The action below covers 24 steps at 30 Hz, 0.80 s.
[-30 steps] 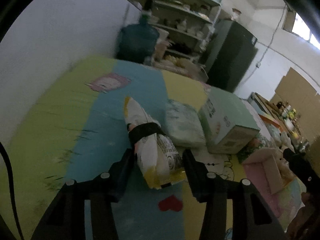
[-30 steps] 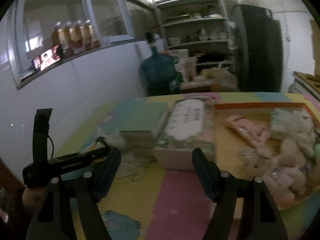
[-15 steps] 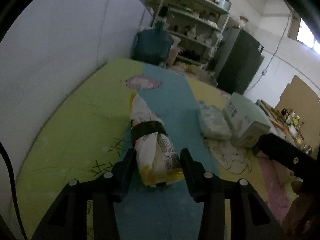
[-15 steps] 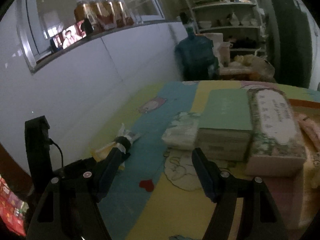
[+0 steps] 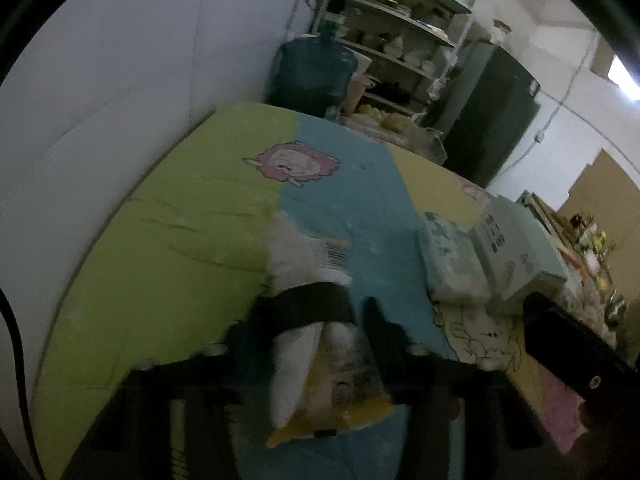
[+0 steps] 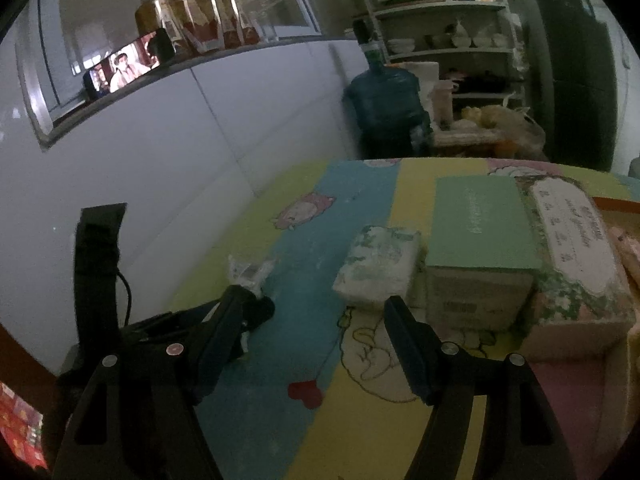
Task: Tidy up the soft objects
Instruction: 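Lift the snack bag with the left tool while the right tool grasps the white tissue pack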
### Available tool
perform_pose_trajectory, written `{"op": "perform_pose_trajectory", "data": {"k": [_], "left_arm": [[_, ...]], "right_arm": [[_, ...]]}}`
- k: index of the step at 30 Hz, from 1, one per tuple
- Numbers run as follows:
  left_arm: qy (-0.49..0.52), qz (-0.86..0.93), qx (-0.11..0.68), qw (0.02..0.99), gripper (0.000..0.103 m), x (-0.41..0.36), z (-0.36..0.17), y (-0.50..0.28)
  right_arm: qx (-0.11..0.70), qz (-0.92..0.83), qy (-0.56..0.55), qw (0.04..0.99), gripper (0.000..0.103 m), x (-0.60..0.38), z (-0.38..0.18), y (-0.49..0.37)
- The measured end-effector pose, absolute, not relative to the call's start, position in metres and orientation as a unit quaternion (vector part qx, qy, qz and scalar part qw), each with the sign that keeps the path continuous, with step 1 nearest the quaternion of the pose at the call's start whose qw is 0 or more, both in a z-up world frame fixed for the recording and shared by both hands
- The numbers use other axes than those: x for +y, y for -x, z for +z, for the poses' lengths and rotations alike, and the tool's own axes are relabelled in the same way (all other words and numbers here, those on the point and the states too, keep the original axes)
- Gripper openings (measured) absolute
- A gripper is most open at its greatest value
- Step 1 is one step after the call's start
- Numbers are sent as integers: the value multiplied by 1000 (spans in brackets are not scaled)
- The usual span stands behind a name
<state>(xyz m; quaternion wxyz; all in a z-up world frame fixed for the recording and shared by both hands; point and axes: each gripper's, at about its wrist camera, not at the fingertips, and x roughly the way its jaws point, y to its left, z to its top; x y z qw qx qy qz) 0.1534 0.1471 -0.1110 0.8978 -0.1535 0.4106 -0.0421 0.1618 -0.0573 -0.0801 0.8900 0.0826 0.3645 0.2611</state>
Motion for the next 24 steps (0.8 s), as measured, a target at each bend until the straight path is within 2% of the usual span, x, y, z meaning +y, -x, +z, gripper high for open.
{"op": "perform_pose_trajectory", "data": {"k": [11, 24], "left_arm": [[173, -24, 335, 926, 40, 160, -95, -141], [235, -45, 320, 917, 40, 179, -101, -139]], "right_arm": [[370, 181, -19, 911, 75, -26, -77, -185], [426, 92, 67, 898, 74, 1, -112, -229]]}}
